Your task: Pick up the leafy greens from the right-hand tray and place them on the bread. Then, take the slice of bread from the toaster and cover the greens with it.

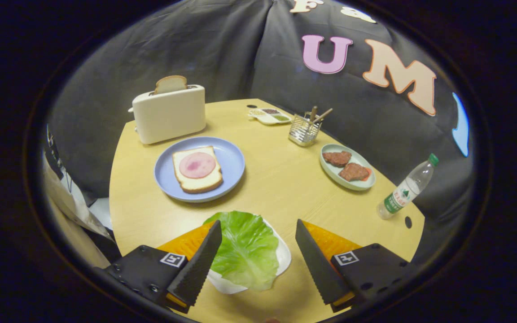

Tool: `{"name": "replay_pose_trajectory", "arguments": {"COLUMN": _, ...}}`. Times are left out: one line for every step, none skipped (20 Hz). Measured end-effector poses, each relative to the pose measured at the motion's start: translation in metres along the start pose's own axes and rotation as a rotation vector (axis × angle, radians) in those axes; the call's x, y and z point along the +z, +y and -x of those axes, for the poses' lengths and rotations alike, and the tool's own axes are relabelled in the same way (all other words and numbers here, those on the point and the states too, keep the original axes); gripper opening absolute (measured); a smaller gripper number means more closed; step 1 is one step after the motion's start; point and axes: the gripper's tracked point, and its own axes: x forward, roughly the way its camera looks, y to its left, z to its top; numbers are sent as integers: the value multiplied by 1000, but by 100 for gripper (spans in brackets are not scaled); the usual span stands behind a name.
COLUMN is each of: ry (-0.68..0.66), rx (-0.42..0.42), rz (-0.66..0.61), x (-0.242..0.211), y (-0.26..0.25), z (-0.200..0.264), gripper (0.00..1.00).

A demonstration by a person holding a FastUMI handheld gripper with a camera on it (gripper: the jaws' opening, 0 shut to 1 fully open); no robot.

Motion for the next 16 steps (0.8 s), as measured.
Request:
{"name": "replay_pose_trajectory", "arguments": {"ry": 13, "rx": 4, "rz": 4, "x": -5, "y": 1, "z": -3, "gripper": 100}}
{"name": "replay_pose_trajectory", "arguments": {"ry": 22, "rx": 7, "rz": 7, "x": -7, "y": 0, "z": -6, "gripper": 100}}
{"name": "replay_pose_trajectory", "arguments": {"ry": 32, "rx": 11, "rz": 5, "x": -10, "y": 2, "z": -9, "gripper": 100}}
{"name": "replay_pose_trajectory", "arguments": {"ry": 42, "rx": 19, "rz": 1, "x": -13, "y": 4, "z": -12, "gripper": 100}}
{"name": "replay_pose_trajectory", "arguments": {"ry": 53, "rx": 25, "rz": -1, "x": -17, "y": 6, "z": -15, "gripper": 100}}
{"name": "replay_pose_trajectory", "arguments": {"ry": 66, "rx": 31, "rz": -1, "x": -20, "y": 7, "z": -19, "gripper": 100}}
{"name": "replay_pose_trajectory", "arguments": {"ry": 79, "rx": 38, "rz": -2, "x": -23, "y": 8, "z": -21, "gripper": 100}}
{"name": "replay_pose_trajectory", "arguments": {"ry": 89, "rx": 49, "rz": -4, "x": -26, "y": 10, "z": -24, "gripper": 100}}
{"name": "replay_pose_trajectory", "arguments": {"ry": 100, "rx": 57, "rz": -6, "x": -29, "y": 12, "z": -26, "gripper": 100}}
{"name": "replay_pose_trajectory", "arguments": {"ry": 111, "rx": 63, "rz": -7, "x": -33, "y": 13, "z": -28, "gripper": 100}}
{"name": "replay_pose_trajectory", "arguments": {"ry": 124, "rx": 67, "rz": -10, "x": -36, "y": 15, "z": -31, "gripper": 100}}
{"name": "replay_pose_trajectory", "arguments": {"ry": 140, "rx": 73, "rz": -15, "x": -40, "y": 16, "z": -32, "gripper": 100}}
{"name": "replay_pose_trajectory", "arguments": {"ry": 151, "rx": 74, "rz": -19, "x": -45, "y": 16, "z": -33, "gripper": 100}}
{"name": "replay_pose_trajectory", "arguments": {"ry": 161, "rx": 79, "rz": -26, "x": -47, "y": 16, "z": -35, "gripper": 100}}
{"name": "replay_pose_trajectory", "arguments": {"ry": 174, "rx": 82, "rz": -36, "x": -51, "y": 18, "z": -35, "gripper": 100}}
{"name": "replay_pose_trajectory", "arguments": {"ry": 185, "rx": 84, "rz": -41, "x": -54, "y": 18, "z": -37, "gripper": 100}}
